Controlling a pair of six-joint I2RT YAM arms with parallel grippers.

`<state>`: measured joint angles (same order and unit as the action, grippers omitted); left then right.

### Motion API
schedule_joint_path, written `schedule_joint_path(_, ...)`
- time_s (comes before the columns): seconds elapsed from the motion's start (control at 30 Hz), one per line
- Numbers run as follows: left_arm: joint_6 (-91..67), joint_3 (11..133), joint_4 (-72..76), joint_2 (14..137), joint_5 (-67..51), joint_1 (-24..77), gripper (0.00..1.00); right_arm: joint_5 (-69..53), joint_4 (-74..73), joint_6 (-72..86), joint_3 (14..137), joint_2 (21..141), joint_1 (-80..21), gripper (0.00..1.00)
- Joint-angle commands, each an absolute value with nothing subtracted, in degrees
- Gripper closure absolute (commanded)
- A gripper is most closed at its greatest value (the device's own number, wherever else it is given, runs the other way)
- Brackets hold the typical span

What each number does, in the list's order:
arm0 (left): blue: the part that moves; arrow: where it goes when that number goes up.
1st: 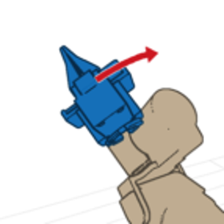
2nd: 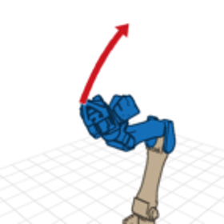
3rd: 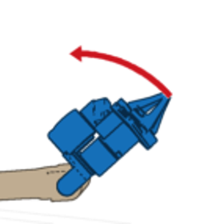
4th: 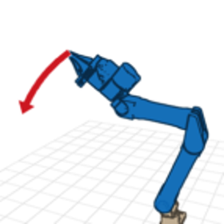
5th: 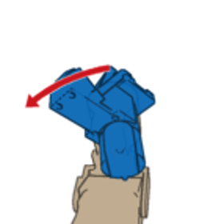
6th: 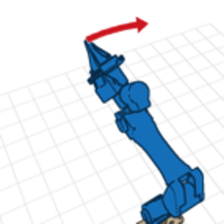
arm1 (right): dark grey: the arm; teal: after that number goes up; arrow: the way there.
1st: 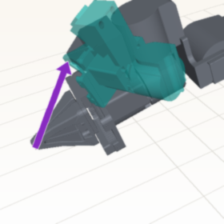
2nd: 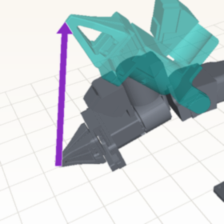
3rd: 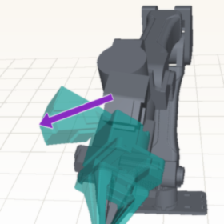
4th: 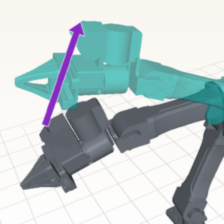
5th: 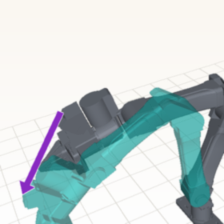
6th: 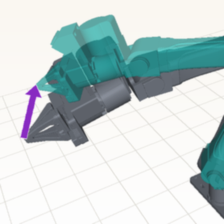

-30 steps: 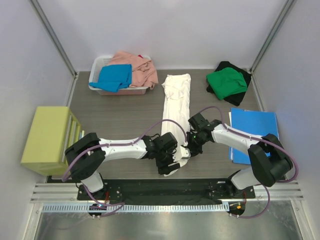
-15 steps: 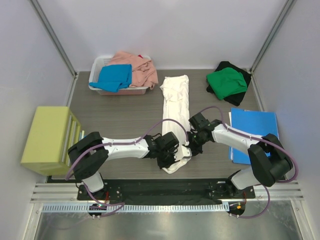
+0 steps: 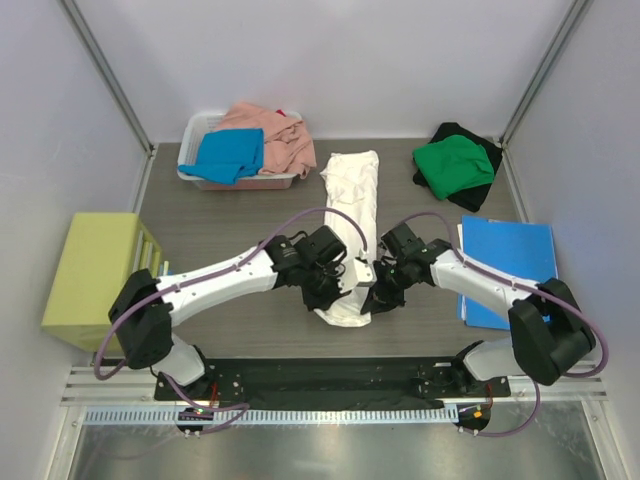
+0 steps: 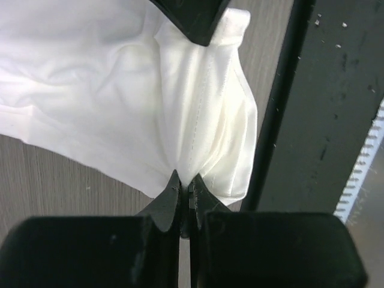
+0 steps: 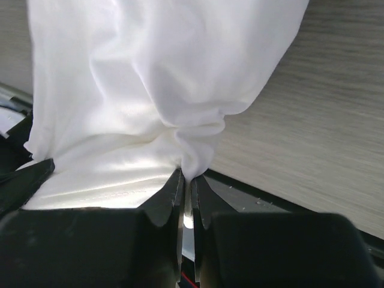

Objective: Fold and stack the t-shirts
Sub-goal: Fold the tshirt

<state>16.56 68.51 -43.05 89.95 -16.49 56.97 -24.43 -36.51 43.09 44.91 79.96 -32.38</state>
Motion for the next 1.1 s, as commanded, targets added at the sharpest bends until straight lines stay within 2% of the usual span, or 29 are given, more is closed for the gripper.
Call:
schedule_joint_path(0.0,19.6,69.7,-53.2,84.4,-17.4,57.0,1.00,-28.1,-39.1,44.0,45.5,74.2,-32.2,0.87)
schedule_joint_path(0.37,19.8,68.1,-60.1,84.2,-21.5,56.8,0.99,-33.8,-41.8,49.9,42.9,64.6,-33.2,0.86)
schedule_joint_path(0.63,21.7,70.8,-58.8,88.9,-21.4,55.0,0.99,-33.1,-38.3,48.1,47.5,70.7,-33.1,0.87)
schedule_joint_path(0.8,25.4,80.1,-60.4,97.0,-23.1,47.5,1.00,-32.0,-38.0,43.1,54.0,79.6,-30.7,0.88)
schedule_joint_path(1.07,29.1,105.2,-67.4,115.6,-24.9,37.1,1.00,-32.6,-37.4,37.9,63.4,89.0,-22.5,0.89)
